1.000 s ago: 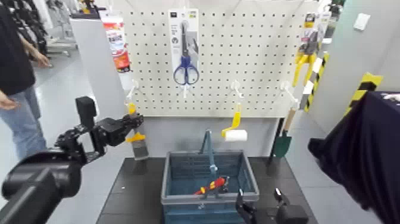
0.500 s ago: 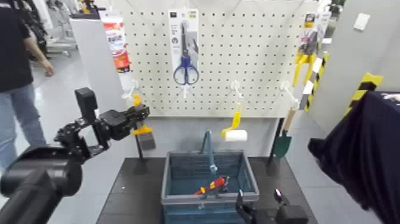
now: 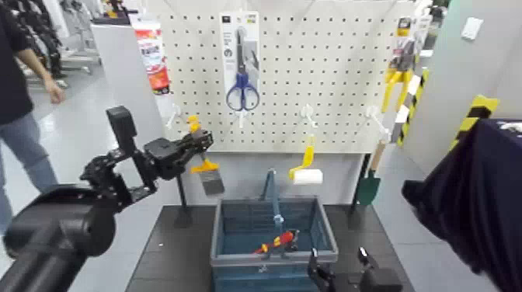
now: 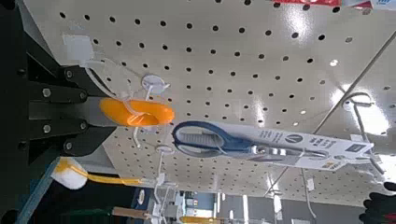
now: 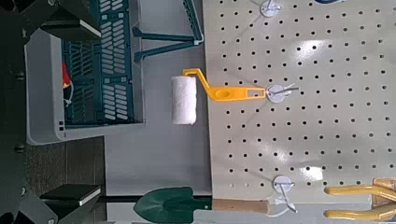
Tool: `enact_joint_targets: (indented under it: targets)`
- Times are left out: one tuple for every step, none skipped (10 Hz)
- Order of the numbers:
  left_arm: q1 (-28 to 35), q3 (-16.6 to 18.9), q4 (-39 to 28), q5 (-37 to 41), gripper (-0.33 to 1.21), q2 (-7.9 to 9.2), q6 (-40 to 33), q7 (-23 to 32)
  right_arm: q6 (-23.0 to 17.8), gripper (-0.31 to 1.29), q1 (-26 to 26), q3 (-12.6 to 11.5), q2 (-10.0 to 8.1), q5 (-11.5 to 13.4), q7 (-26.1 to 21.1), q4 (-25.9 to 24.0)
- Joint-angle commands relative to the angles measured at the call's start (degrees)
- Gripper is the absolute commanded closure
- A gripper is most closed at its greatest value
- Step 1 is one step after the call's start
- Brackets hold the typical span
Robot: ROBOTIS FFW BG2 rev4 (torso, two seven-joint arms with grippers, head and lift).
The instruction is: Put the yellow paint brush into the crate.
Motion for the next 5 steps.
enact_joint_targets:
  targets:
    - [1.9,0.1,-1.9,4.3,1.19,0.01,1.3,1.3,-0.1,0.14,0.0,0.0,0.06,0.0,0.0,0.0]
    - [3.1,0.4,-1.5,6.7,1.19,-0.52,1.0,2.6,-0.2,0.14,0.0,0.0,0.06,0.0,0.0,0.0]
    - [4.0,0.2,-0.6,8.7,1.19,-0.96,0.4,2.9,-0.3,0.15,0.0,0.0,0.06,0.0,0.0,0.0]
    - [4.7,-0.4,0.8,11.3,1.19,-1.48,-0.4,3.1,-0.4,0.14,0.0,0.0,0.14,0.0,0.0,0.0]
    - [5.0,-1.1,2.1,12.4,1.19,-1.84,-0.9,3.1,-0.4,0.14,0.1,0.0,0.06,0.0,0.0,0.0]
